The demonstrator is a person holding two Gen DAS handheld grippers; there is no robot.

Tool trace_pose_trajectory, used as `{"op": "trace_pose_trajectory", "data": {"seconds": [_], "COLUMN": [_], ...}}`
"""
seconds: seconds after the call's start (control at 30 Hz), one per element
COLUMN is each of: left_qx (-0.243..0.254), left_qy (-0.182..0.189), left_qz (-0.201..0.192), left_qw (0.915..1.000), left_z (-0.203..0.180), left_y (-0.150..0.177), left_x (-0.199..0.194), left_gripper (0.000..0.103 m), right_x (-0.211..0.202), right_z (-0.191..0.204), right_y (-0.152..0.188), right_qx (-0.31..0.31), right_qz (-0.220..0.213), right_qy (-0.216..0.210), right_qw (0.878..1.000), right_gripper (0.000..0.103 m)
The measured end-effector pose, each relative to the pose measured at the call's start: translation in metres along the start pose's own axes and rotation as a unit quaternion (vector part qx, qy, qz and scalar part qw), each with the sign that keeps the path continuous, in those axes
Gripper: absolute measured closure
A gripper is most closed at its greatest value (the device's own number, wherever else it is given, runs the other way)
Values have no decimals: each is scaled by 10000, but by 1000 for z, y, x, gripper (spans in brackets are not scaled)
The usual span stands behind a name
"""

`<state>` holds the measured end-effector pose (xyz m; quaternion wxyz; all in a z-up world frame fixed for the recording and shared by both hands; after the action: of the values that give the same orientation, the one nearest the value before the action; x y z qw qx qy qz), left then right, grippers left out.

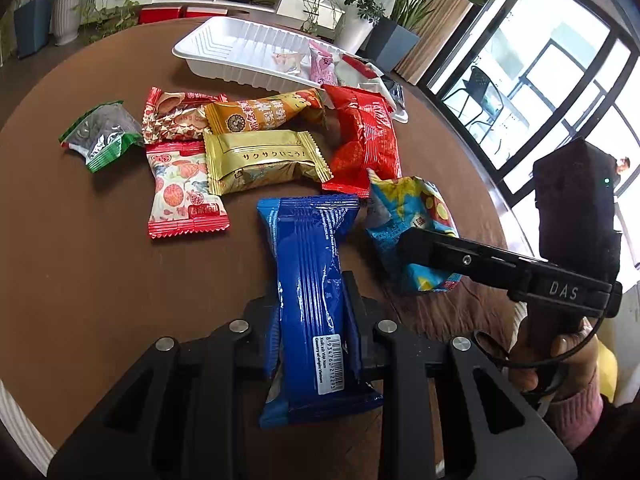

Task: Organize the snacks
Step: 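Lift both held bags off the table toward the tray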

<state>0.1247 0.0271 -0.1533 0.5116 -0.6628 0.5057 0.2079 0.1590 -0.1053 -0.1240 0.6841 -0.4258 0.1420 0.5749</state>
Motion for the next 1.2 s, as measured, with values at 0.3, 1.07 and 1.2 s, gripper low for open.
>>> {"op": "trace_pose_trajectory", "data": {"seconds": [0.3, 1.07, 1.2], "left_qx": [-137, -301, -307], "left_qy": [227, 425, 439], "left_qz": [-125, -472, -501], "left_qw": [9996, 9975, 9973], "left_z": [3, 7, 7], "left_y": [-4, -28, -33], "left_x": [-15, -47, -48], "left_gripper": [79, 79, 79], "right_x": [-4, -18, -20], "right_z": [-8, -6, -4], "right_y": [3, 1, 0], "right_qx": [884, 1742, 1793], "right_qz": [14, -151, -199], "right_qy": [-1018, -2327, -2440], "right_qw": [9909, 9567, 9528], "right_gripper": [64, 64, 64]}}
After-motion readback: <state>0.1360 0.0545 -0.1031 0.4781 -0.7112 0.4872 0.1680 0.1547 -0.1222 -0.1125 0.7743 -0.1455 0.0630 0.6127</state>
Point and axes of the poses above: each gripper's, at about its wrist camera, not at the fingertips, and x roughly the way its jaws point, z to its left, y to its underside, the point moved 8 cm from there along x, roughly the way its jaws point, and after that the axes turned 3 degrees about z, right-handed, at the moved point
